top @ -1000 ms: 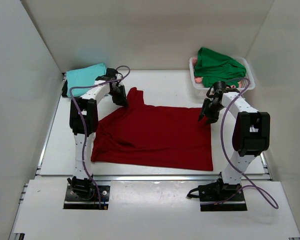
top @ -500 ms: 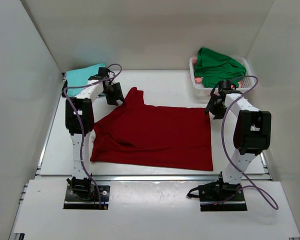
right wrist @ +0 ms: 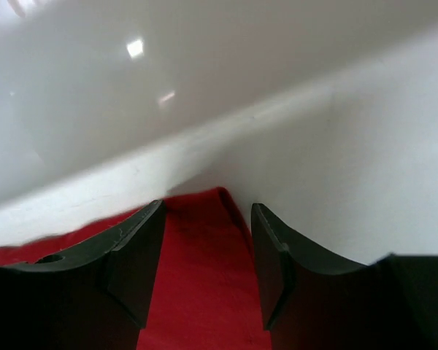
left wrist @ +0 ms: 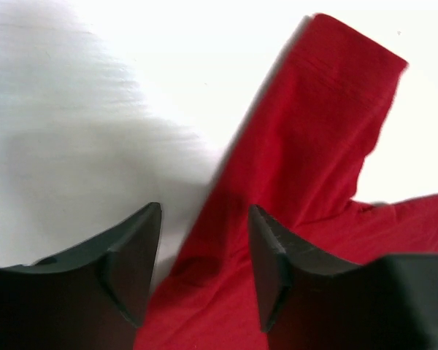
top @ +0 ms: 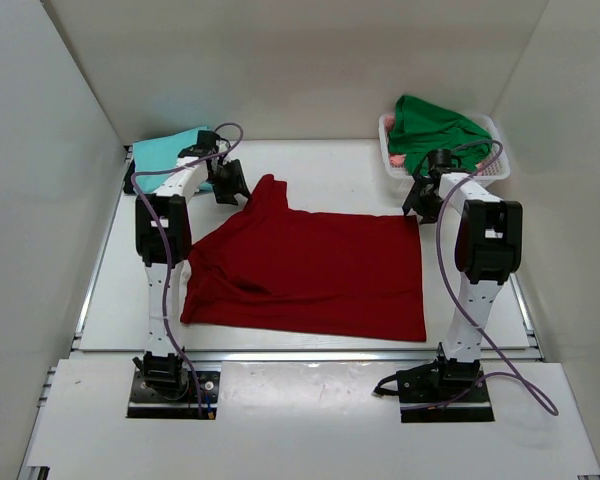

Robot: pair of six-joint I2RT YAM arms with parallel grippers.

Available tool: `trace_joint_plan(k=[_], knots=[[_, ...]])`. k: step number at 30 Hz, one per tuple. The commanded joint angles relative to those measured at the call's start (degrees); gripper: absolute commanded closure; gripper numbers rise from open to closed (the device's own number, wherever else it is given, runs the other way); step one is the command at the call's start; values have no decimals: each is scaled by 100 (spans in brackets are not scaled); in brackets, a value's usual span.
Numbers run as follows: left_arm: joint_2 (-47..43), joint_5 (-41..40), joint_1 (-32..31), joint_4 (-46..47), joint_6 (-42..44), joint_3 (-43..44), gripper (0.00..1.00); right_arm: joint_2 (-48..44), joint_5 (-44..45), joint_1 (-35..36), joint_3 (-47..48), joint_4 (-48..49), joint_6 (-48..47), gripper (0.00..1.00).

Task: Fold and stack the t-shirts
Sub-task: Grap the side of the flattened tshirt furthest away from the robot with both arms

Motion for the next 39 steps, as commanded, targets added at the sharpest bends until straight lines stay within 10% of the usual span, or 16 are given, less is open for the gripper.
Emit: trace_joint_plan(k=[1,8,10,13,15,16,17,28,35,39], knots=[[17,149,77,-55,-19,294,41,126,68,72,234,41,113,52],[78,535,51,15,-115,285,70,38,-11,90,139,128,174,87],[70,554,42,24,-107,311,100,-15,-187,81,120,225,192,98],[52,650,51,24,-124,285,100,20,-249,55,260,199,130,100],[35,685,94,-11,-159,302,84,82,-205,81,392,129,26,100],[-18,598,121,-89,-133,294,51,82,-179,81,428,94,34,100],[-10,545,86,-134,-107,311,41,73,-170,107,437,76,-10,99],[306,588,-54,-214,-133,566,34,-32,-153,99,314,120,-19,98],[684,887,-99,-266,-265,1057,61,-67,-249,64,199,190,-54,98],[869,949,-90,-547,-169,1523,100,-76,-336,46,129,269,-63,100]])
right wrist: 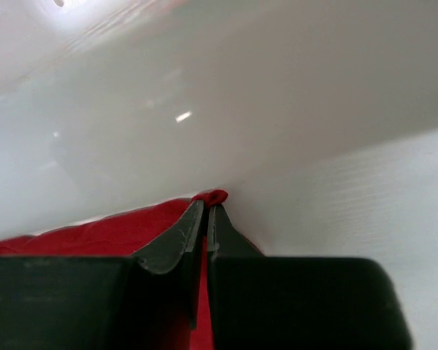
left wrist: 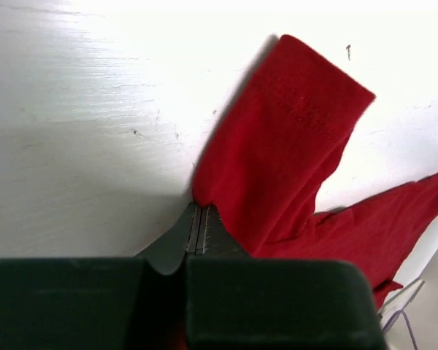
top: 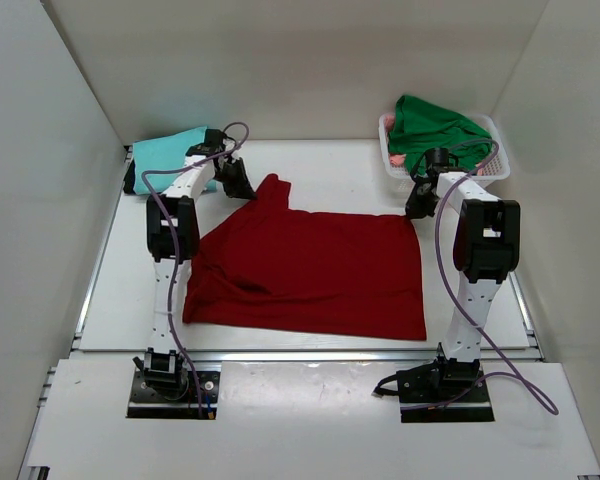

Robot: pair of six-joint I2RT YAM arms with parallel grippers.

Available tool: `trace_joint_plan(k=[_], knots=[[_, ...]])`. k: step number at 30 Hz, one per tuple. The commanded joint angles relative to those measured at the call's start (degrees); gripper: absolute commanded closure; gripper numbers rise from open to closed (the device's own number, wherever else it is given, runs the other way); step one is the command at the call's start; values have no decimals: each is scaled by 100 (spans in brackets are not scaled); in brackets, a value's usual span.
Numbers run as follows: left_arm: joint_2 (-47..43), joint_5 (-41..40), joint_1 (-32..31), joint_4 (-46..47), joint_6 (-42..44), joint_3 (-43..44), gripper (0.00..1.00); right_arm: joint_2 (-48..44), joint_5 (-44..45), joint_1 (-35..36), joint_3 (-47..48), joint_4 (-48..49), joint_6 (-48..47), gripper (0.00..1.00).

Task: Fold and stack the t-shirts
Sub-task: Grap the side of the flattened tshirt furthest away from the robot with both arms, then fold the other side of the tshirt into a rectangle

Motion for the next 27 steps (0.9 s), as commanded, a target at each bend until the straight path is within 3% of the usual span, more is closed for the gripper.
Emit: trace_joint_plan(k=[1,12,20,27], knots=[[2,206,15,-287,75,450,100,-255,-103,15,-39,326,-39,100],[-1034,311,331,-428,188,250,100,-1073,-516,-125,-654,1065,-12,100],[-2150,285,340,-630,470,-1242,100,-1766,-1096,-379,-1094,924,23,99],[-3477,-48,375,-744,584,-2815,100,-2566,-1351,-477,-2069,766,40,100]])
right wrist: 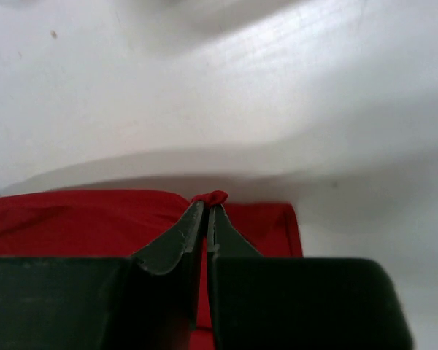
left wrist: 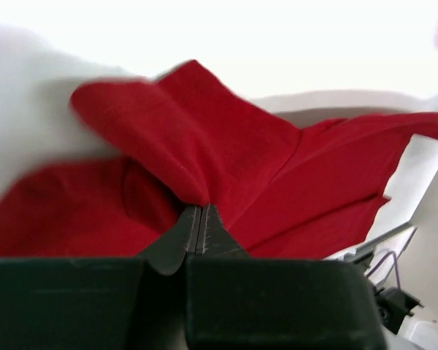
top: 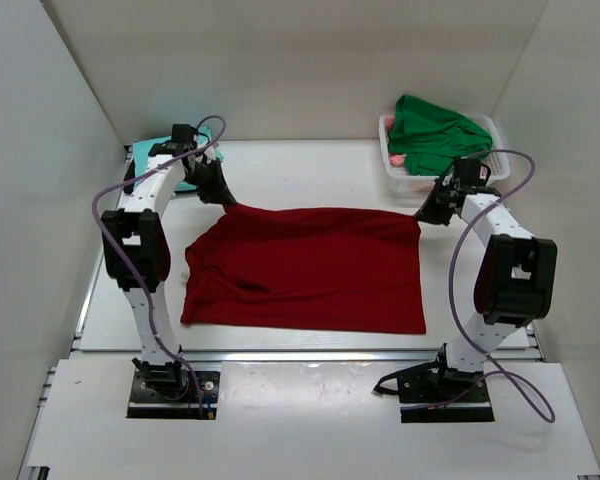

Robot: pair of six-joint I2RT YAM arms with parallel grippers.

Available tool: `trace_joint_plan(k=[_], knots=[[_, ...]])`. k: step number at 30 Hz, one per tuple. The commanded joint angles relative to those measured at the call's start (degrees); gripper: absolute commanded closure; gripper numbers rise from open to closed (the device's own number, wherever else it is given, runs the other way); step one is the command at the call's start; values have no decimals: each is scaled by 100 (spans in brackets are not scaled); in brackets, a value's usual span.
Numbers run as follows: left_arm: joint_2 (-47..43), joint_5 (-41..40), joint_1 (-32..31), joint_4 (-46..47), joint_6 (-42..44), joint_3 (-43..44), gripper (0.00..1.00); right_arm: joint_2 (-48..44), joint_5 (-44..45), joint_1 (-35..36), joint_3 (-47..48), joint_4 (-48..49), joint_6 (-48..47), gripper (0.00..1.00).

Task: Fold and stack the t-shirts
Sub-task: Fold the other side of the tshirt into a rectangle

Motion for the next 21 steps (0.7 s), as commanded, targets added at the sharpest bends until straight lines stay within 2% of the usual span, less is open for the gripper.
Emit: trace_joint_plan(k=[1,7,10,21], knots=[[-986,-204,2,-85,151,-658,100,-584,-162,-40,-421,-38,-10,100],[-2216,-485,89,-41,195,-2502,100,-1270,-171,22,-1151,-249,-107,100],[-2665,-503,-6,12,186,-3119,100,-1621,-197,-39,-1546,-355,-72,100],[-3431,-626,-121,4,161,-4095,100,-2150,-162,-189,-2285,-776,-239,100]])
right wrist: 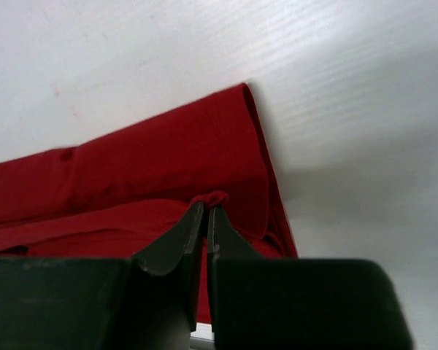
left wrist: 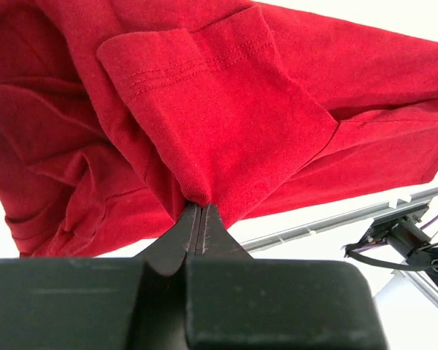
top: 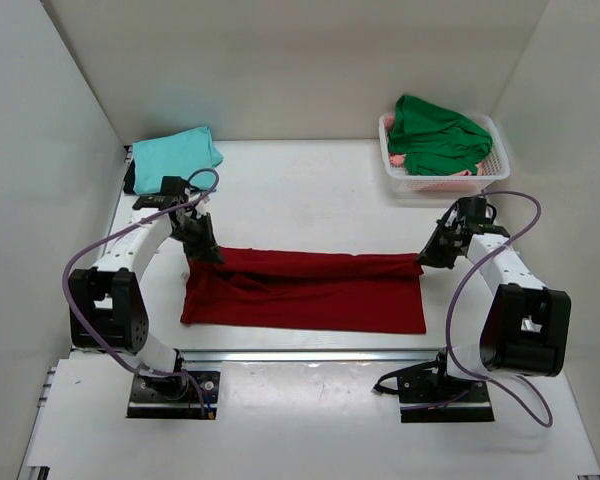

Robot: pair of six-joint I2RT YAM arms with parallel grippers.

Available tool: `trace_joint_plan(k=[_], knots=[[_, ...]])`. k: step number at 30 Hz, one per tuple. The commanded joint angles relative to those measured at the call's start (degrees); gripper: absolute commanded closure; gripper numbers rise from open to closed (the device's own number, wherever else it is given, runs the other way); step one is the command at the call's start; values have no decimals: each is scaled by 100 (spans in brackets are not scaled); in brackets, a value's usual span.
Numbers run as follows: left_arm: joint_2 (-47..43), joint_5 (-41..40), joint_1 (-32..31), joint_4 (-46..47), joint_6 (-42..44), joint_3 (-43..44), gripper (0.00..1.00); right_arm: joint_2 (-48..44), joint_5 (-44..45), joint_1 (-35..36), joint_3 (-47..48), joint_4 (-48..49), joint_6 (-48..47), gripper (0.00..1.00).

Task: Fold and stack the t-shirts
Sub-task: Fold the other side of the tshirt into a rectangle

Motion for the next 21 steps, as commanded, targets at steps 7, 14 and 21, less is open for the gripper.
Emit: trace_joint_plan(k=[7,14,21], knots=[[-769,-418,-10,-37,-107,-349,61,-250,-18,45,-67,-448,46,90],[-577,-252,16,-45,-212,179,57,-699,-35,212,12,-650,468,80],[-436,-93,17,157,-283,55,58,-507,289,247,425,-896,354,83]])
